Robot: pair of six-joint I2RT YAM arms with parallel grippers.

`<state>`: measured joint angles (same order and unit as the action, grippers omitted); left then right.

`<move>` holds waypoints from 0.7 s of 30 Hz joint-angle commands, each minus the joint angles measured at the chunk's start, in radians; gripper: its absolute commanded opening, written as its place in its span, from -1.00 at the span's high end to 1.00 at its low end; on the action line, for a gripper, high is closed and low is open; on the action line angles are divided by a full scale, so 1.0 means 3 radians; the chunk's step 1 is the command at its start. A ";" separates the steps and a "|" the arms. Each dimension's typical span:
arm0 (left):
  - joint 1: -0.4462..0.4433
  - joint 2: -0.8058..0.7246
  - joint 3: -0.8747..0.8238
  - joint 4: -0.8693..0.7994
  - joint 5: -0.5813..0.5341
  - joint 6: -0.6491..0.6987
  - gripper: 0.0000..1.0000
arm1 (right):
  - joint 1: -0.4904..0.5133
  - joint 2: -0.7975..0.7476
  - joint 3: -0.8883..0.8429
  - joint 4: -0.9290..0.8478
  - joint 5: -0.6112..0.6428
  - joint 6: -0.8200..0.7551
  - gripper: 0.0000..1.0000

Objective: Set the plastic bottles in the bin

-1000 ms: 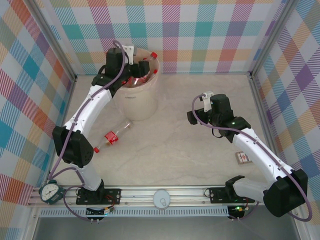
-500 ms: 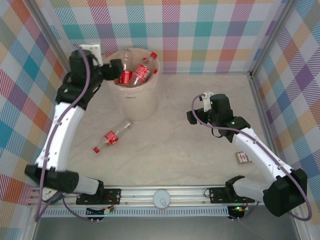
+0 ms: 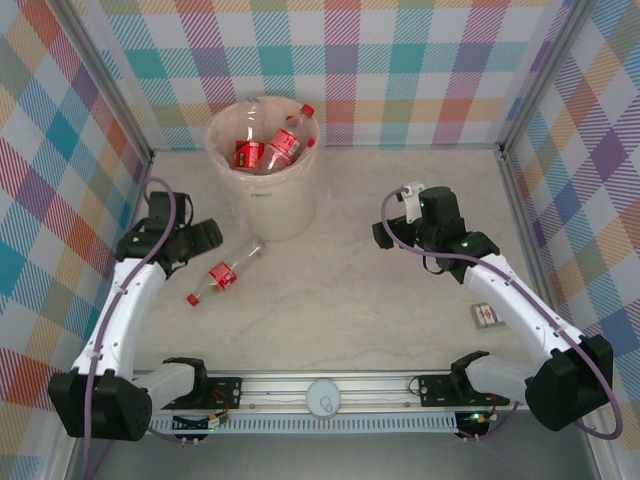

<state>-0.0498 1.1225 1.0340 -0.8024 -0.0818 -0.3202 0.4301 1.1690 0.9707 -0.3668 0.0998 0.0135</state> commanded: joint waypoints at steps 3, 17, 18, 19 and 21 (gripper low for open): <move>0.0017 0.0085 -0.0387 0.0373 0.0235 -0.0209 -0.78 | -0.0025 -0.0086 0.0076 0.0007 0.0004 -0.0045 -0.98; -0.0531 0.0783 -0.0441 0.0469 0.0302 0.0018 -0.96 | -0.0022 -0.0119 0.0017 -0.0012 0.0050 0.0006 -0.98; -0.0586 0.0809 -0.0426 0.0449 0.0323 0.0024 -0.95 | -0.0022 -0.0118 0.0014 -0.0017 0.0051 0.0006 -0.98; -0.0684 0.0842 -0.0410 0.0432 0.0338 0.0030 -0.94 | -0.0022 -0.0118 0.0009 -0.0014 0.0051 0.0006 -0.98; -0.0836 0.0905 -0.0376 0.0378 0.0347 0.0025 -0.94 | -0.0022 -0.0114 0.0006 -0.0004 0.0046 0.0019 -0.98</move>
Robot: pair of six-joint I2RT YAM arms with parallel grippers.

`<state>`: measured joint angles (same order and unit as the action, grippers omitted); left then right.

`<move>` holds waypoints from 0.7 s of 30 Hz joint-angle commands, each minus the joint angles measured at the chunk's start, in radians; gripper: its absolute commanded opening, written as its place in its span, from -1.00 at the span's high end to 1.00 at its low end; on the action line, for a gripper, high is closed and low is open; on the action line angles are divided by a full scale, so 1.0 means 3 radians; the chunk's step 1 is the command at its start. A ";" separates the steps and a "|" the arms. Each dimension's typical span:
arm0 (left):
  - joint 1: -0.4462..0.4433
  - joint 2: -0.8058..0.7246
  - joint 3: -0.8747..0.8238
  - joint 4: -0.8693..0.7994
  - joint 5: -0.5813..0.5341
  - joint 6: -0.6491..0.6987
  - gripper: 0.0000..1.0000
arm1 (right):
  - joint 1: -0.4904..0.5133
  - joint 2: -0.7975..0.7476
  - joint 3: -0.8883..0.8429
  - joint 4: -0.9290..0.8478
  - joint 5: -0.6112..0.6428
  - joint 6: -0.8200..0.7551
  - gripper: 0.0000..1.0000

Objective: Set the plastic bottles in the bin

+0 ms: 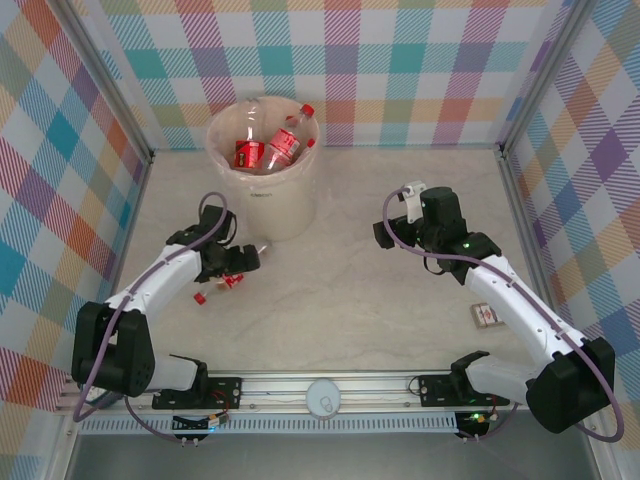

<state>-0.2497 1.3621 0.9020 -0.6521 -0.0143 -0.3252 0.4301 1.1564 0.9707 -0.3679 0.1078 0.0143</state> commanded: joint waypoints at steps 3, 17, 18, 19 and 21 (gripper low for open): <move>-0.0364 0.0155 0.0084 -0.0163 0.0201 -0.0033 -0.92 | -0.0022 -0.0070 0.0001 0.0008 0.0003 0.0036 -0.98; -0.0476 -0.0079 0.0404 -0.0210 -0.0106 0.0403 -0.93 | -0.0022 -0.0039 -0.0030 0.0050 -0.0034 0.0055 -0.98; -0.0481 -0.0047 0.0367 -0.0120 -0.0120 0.0518 -0.94 | -0.0022 -0.0040 -0.0026 0.0050 -0.0040 0.0055 -0.98; -0.0482 -0.0005 0.0314 0.0004 -0.0104 0.0639 -0.94 | -0.0022 -0.0044 -0.0022 0.0042 -0.0042 0.0055 -0.98; -0.0482 0.0080 0.0244 0.0146 -0.0058 0.0761 -0.94 | -0.0022 -0.0065 -0.0014 0.0019 -0.0037 0.0050 -0.98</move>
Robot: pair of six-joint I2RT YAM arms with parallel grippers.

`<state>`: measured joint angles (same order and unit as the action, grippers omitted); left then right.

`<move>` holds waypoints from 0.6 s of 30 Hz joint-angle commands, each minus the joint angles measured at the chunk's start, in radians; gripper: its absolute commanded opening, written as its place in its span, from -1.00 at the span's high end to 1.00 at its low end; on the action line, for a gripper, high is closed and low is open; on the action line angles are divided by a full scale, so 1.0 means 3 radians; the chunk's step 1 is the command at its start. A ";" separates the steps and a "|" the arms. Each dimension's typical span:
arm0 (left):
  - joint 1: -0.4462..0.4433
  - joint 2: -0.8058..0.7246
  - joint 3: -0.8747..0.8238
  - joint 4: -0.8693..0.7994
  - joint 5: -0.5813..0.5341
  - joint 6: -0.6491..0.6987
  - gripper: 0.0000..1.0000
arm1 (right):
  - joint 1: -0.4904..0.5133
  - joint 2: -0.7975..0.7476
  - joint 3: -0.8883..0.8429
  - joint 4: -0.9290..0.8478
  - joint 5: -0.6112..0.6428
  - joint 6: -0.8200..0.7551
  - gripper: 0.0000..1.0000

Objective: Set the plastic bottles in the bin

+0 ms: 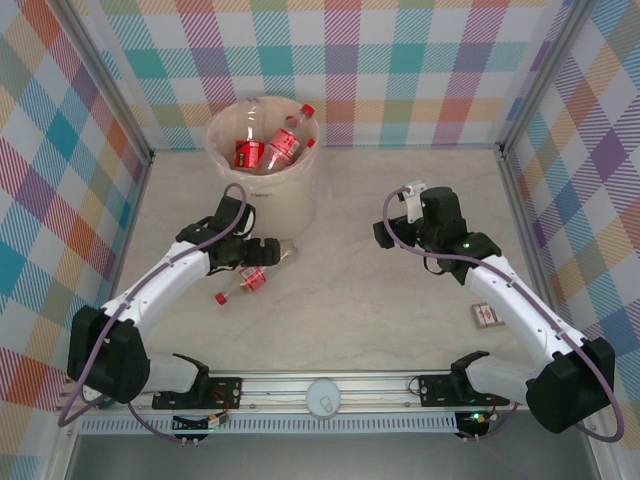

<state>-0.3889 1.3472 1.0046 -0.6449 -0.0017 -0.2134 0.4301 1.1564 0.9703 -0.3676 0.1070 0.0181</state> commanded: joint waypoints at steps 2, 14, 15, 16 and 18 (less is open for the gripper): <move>-0.0040 0.0197 -0.0153 0.0227 -0.0021 0.0425 -0.94 | -0.0022 -0.0107 -0.0013 -0.0011 -0.0010 0.0027 -0.98; -0.0304 0.0282 -0.0640 0.0728 0.0012 -0.0022 -0.81 | -0.0020 -0.0223 -0.0084 0.0041 -0.0161 0.0113 -0.98; -0.0328 0.0289 -0.0660 0.0747 0.0003 -0.0046 -0.79 | -0.0022 -0.0227 -0.0087 0.0048 -0.0192 0.0138 -0.98; -0.0352 0.0314 -0.0667 0.0742 -0.0001 -0.0081 -0.76 | -0.0022 -0.0229 -0.0089 0.0049 -0.0219 0.0160 -0.98; -0.0392 0.0360 -0.0673 0.0710 -0.0007 -0.0125 -0.70 | -0.0022 -0.0237 -0.0090 0.0038 -0.0253 0.0207 -0.98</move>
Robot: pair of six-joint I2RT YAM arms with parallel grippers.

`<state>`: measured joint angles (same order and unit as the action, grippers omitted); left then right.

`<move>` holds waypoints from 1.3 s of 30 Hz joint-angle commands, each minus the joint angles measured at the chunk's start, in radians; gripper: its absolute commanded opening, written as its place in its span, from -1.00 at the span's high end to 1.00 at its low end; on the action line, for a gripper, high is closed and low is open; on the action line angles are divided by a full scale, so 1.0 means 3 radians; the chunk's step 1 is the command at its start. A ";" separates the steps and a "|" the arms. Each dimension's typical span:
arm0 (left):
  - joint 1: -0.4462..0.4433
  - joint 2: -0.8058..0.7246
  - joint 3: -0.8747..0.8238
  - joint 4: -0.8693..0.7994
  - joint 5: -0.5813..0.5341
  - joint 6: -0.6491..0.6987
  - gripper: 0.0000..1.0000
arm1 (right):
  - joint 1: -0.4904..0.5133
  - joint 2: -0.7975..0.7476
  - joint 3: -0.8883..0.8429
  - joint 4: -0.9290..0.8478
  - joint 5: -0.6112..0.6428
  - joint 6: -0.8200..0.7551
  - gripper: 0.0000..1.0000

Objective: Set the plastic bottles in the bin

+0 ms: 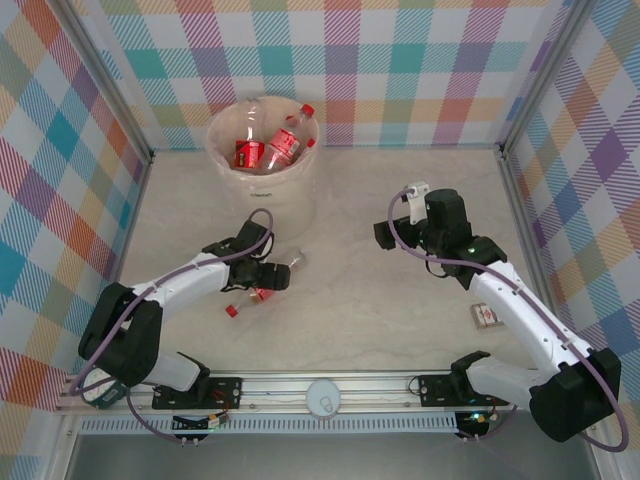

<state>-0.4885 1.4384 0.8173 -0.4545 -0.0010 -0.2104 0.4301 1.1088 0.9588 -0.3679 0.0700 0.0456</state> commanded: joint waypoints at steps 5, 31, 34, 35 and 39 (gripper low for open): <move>-0.0198 0.0171 -0.0052 0.0059 -0.0036 -0.0193 -0.69 | -0.0022 -0.0071 -0.0051 -0.0007 -0.0218 0.0285 -0.98; -0.0397 -0.0932 -0.0099 0.0941 0.0216 0.0086 -0.13 | 0.0003 0.0318 0.0328 0.0092 -0.1800 0.1572 -0.84; -0.0396 -0.0950 0.0180 0.1007 0.0160 0.0112 -0.12 | 0.0003 0.0377 0.0612 -0.0061 -0.1700 0.1401 -0.84; -0.0397 -0.0942 0.0321 0.1014 0.0183 0.0135 -0.11 | 0.0002 0.0384 0.0712 -0.0151 -0.1641 0.1322 -0.84; -0.0395 -0.0889 0.0812 0.0985 0.0323 0.0311 -0.07 | 0.0003 0.0379 0.0965 -0.0323 -0.1590 0.1177 -0.83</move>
<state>-0.5991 1.1728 0.9524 -0.2283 0.0486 -0.1764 0.4305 1.2343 1.1946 -0.4316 -0.3912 0.4385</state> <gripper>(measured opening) 0.555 0.918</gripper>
